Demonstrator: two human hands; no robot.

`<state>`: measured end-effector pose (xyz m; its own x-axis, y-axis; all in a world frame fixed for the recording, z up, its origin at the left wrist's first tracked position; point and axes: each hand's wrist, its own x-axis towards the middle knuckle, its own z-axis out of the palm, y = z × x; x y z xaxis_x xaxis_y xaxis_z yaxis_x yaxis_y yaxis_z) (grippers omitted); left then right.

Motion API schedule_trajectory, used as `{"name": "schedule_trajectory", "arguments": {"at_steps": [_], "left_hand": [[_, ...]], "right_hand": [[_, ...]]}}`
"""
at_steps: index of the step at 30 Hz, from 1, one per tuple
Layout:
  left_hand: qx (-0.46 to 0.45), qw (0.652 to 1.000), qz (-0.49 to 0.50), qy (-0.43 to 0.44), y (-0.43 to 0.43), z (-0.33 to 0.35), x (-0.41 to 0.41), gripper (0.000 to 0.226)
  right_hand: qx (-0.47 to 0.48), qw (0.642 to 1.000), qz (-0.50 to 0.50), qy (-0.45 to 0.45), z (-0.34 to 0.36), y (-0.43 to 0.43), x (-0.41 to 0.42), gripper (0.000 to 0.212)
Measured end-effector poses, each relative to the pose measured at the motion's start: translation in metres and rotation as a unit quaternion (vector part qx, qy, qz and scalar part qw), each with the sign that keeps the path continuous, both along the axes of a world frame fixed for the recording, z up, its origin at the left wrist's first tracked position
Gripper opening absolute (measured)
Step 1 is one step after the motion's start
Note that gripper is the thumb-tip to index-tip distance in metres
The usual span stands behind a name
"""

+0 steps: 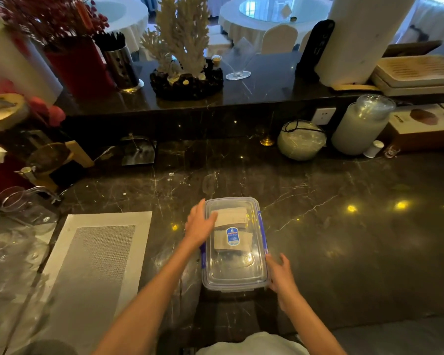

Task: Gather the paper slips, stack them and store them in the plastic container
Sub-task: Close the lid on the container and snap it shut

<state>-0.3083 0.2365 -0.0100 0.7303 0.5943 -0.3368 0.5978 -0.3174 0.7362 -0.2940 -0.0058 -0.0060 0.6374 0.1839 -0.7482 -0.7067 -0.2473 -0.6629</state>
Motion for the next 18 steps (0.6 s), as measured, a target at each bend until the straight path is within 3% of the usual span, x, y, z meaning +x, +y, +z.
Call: {"name": "schedule_trajectory", "arguments": {"at_steps": [3,6,9,12,18], "left_hand": [[0.146,0.98,-0.129,0.031,0.018,0.02,0.051,0.046],[0.205,0.95,-0.212,0.108,0.024,0.029,0.088,0.046],[0.15,0.933,-0.275,0.177,0.025,0.025,0.102,0.053],[0.07,0.92,-0.321,0.213,0.028,0.022,0.105,0.056],[0.056,0.939,-0.275,0.2,0.046,0.016,0.072,0.059]], "right_hand": [[0.042,0.995,-0.035,0.085,0.004,-0.01,-0.015,0.068],[0.067,0.98,-0.071,0.176,0.006,-0.011,-0.027,0.055],[0.107,0.964,-0.091,0.227,0.01,-0.01,-0.031,0.042],[0.146,0.962,-0.087,0.216,0.009,-0.013,-0.023,0.044],[0.112,0.985,-0.08,0.106,0.005,-0.018,0.013,0.053]]}}
